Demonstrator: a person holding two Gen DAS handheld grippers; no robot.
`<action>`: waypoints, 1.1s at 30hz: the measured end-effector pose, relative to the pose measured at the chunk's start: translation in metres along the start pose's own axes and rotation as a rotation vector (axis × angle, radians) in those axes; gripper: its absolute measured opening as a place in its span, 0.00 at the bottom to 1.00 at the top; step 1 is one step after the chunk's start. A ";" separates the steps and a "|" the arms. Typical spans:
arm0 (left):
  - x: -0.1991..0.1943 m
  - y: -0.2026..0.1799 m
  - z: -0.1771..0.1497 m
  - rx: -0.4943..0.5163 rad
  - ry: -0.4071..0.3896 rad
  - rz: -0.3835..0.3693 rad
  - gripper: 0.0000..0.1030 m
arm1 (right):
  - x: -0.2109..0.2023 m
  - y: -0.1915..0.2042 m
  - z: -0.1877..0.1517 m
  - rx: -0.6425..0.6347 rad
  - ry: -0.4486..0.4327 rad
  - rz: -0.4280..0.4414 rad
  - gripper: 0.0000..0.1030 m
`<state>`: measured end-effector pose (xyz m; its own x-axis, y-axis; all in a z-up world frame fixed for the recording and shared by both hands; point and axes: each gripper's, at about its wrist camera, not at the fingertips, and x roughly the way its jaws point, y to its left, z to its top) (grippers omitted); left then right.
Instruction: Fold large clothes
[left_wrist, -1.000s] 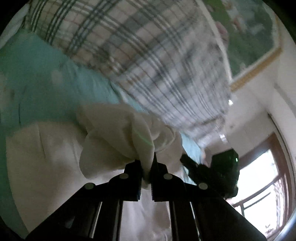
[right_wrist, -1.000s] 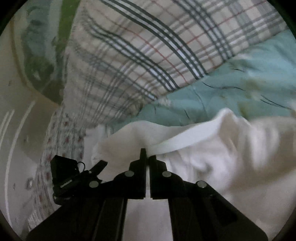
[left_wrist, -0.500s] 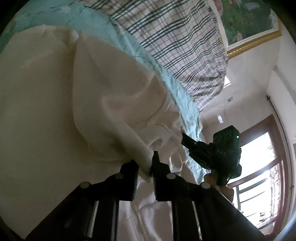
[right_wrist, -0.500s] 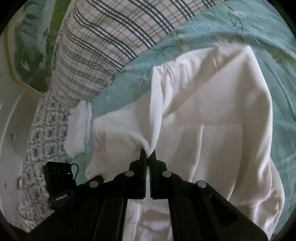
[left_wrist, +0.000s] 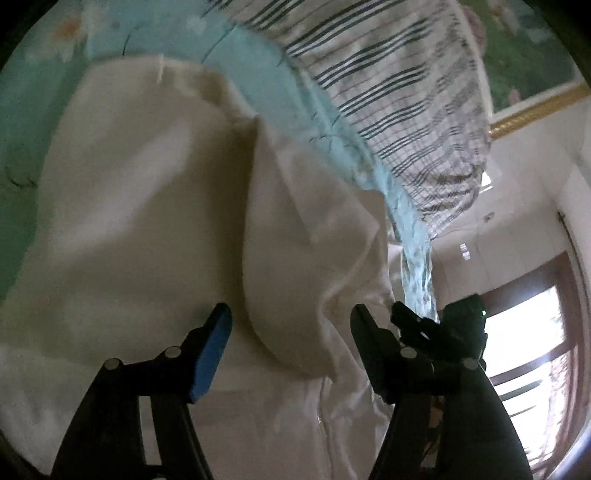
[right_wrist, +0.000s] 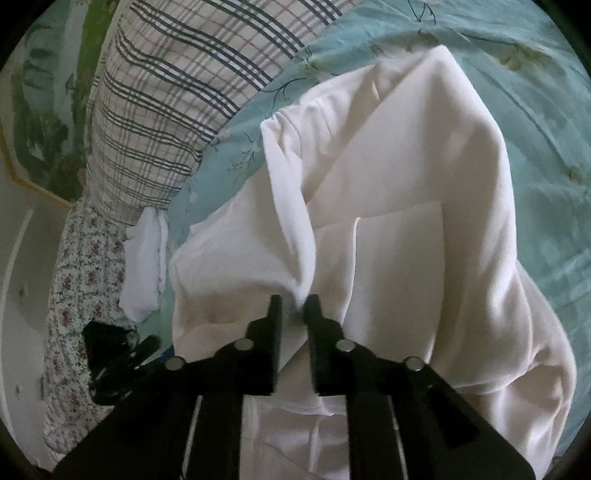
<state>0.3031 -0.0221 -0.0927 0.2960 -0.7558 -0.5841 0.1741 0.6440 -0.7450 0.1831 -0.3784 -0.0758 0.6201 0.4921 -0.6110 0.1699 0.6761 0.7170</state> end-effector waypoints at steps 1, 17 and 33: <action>0.006 0.003 0.002 -0.012 0.015 -0.017 0.64 | 0.002 0.001 0.000 -0.001 0.002 0.002 0.22; 0.008 -0.007 -0.029 0.191 0.012 0.165 0.11 | 0.006 0.025 -0.015 -0.132 -0.021 -0.145 0.04; 0.000 -0.044 -0.035 0.324 -0.004 0.169 0.38 | 0.031 0.067 -0.018 -0.230 0.013 -0.189 0.13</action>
<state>0.2628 -0.0545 -0.0715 0.3496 -0.6355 -0.6884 0.4104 0.7644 -0.4972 0.1996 -0.3084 -0.0530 0.5835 0.3516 -0.7320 0.1029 0.8621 0.4961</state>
